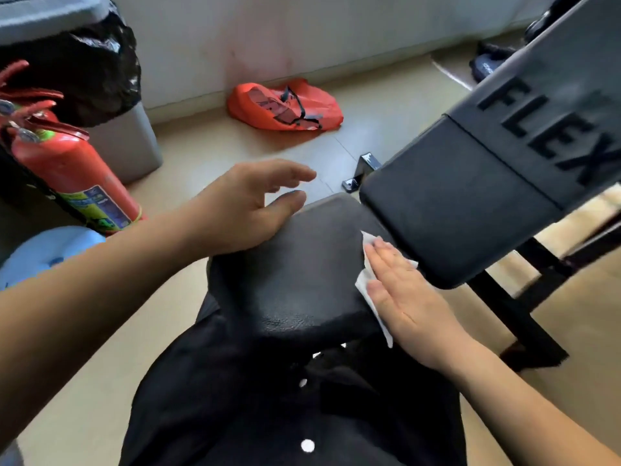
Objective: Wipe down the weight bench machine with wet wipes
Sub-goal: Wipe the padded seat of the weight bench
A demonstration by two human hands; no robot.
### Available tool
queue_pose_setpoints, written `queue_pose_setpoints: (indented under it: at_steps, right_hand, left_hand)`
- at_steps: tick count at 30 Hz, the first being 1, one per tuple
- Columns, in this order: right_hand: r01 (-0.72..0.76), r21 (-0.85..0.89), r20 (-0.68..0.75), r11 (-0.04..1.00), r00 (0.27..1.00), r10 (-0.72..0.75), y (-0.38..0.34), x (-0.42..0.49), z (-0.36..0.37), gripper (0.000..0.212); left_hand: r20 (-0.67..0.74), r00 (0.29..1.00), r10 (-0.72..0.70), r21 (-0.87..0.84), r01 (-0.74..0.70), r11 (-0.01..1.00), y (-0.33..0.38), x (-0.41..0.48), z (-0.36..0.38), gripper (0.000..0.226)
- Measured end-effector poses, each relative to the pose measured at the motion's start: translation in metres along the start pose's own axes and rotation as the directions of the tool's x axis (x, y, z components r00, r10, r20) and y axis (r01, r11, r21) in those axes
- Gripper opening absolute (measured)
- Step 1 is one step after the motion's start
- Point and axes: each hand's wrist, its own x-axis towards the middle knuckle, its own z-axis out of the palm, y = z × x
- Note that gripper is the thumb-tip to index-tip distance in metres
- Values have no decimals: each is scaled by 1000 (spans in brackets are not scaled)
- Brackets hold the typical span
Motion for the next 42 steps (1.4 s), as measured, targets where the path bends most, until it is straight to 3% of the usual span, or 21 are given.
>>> queue_pose_setpoints:
  at_steps: [5, 8, 11, 14, 19, 24, 31, 36, 38, 41, 42]
  right_hand:
    - [-202, 92, -66, 975, 976, 209, 30, -2, 11, 84]
    - [-108, 47, -76, 993, 991, 111, -3, -6, 15, 87]
    - [-19, 20, 12, 1000, 1000, 18, -26, 4, 12, 88]
    - [-128, 5, 122, 992, 984, 126, -6, 41, 1, 76]
    - [-298, -117, 119, 947, 943, 311, -6, 115, -5, 72]
    - [-232, -79, 83, 970, 968, 238, -36, 127, 9, 94]
    - [-266, -45, 167, 963, 948, 270, -36, 149, 4, 58]
    - [-307, 73, 286, 949, 918, 275, -79, 114, -14, 56]
    - [-408, 253, 345, 877, 885, 312, -100, 104, -39, 54]
    - [-700, 442, 479, 561, 713, 512, -126, 101, -101, 51]
    - [-738, 441, 490, 512, 675, 552, -134, 100, -122, 51]
  left_hand:
    - [87, 984, 152, 155, -164, 974, 1, 10, 17, 33]
    - [62, 995, 81, 157, -90, 984, 1, 8, 17, 36]
    - [89, 996, 23, 161, -37, 986, 5, 5, 20, 41]
    - [131, 991, -19, 160, -2, 987, 7, 8, 26, 39]
    - [58, 991, -119, 208, 105, 972, -3, 19, 10, 32]
    - [81, 978, -193, 136, 181, 974, -6, 12, 22, 36]
    - [108, 922, -371, 140, 356, 924, -10, 15, 22, 43]
    - [197, 875, -442, 143, 420, 896, 10, 12, 11, 51]
    - [305, 832, -462, 170, 430, 887, 17, 13, 6, 50]
    - [436, 743, -507, 149, 496, 855, 37, 20, -5, 51]
    - [439, 733, -519, 105, 532, 840, 48, 23, -10, 52]
